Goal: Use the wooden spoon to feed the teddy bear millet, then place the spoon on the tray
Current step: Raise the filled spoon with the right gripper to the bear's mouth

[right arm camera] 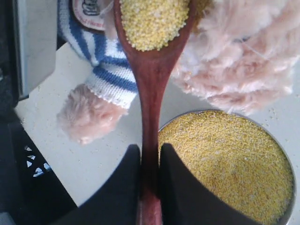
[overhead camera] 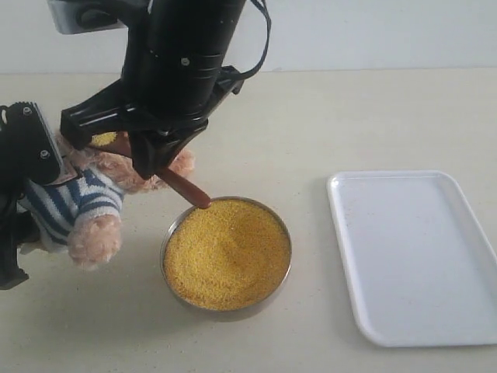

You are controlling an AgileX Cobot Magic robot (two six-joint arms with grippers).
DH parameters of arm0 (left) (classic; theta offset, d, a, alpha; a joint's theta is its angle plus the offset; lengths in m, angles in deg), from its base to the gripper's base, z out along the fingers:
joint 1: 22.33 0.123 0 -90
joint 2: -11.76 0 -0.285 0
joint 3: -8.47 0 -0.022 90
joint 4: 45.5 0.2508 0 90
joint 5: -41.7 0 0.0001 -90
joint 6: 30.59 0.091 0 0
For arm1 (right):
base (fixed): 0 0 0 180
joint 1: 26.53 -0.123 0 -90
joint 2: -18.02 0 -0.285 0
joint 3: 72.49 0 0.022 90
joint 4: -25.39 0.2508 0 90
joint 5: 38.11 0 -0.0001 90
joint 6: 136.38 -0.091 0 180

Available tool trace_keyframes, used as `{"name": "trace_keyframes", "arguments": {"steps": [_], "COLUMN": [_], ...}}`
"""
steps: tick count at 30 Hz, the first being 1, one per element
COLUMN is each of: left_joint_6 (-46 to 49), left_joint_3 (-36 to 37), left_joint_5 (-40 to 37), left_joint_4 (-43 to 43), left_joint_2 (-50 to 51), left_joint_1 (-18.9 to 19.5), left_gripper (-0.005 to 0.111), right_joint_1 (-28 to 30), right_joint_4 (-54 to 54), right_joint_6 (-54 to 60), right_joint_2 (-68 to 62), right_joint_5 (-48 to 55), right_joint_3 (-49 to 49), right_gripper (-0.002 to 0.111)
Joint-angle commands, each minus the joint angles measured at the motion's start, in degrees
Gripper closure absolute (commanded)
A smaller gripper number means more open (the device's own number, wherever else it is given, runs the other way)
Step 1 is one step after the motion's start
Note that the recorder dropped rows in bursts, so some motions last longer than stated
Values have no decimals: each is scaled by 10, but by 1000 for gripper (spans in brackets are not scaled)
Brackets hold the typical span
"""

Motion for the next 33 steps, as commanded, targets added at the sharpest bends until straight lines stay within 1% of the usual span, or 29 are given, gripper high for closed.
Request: {"name": "trace_keyframes", "arguments": {"steps": [1,4,7,10,17,20,23,27,29,33], "left_joint_6": [-7,-7,-7,-7,-7,-7,-7,-7,-7,-7], "left_joint_3": [2,2,2,2,2,2,2,2,2,2], "left_joint_5": [14,14,16,20,21,20,20,21,20,20], "left_joint_4": [-8,-8,-8,-8,-3,9,9,9,9,9], "left_joint_2": [-1,-1,-1,-1,-1,-1,-1,-1,-1,-1], "left_joint_1": [-2,-2,-2,-2,-2,-2,-2,-2,-2,-2], "left_gripper": [103,103,103,103,103,103,103,103,103,103], "right_joint_1": [2,23,59,78,80,85,115,124,142,162], "right_joint_4": [5,38,129,201,221,240,330,365,432,483], "right_joint_6": [-3,0,24,55,62,79,125,175,211,247], "right_joint_2": [-19,-28,-31,-35,-47,-49,-49,-49,-49,-49], "right_joint_5": [3,3,3,3,3,3,3,3,3,3], "right_joint_3": [22,28,28,28,26,3,-30,-73,-99,-135], "right_gripper": [109,109,109,109,109,109,109,109,109,109]}}
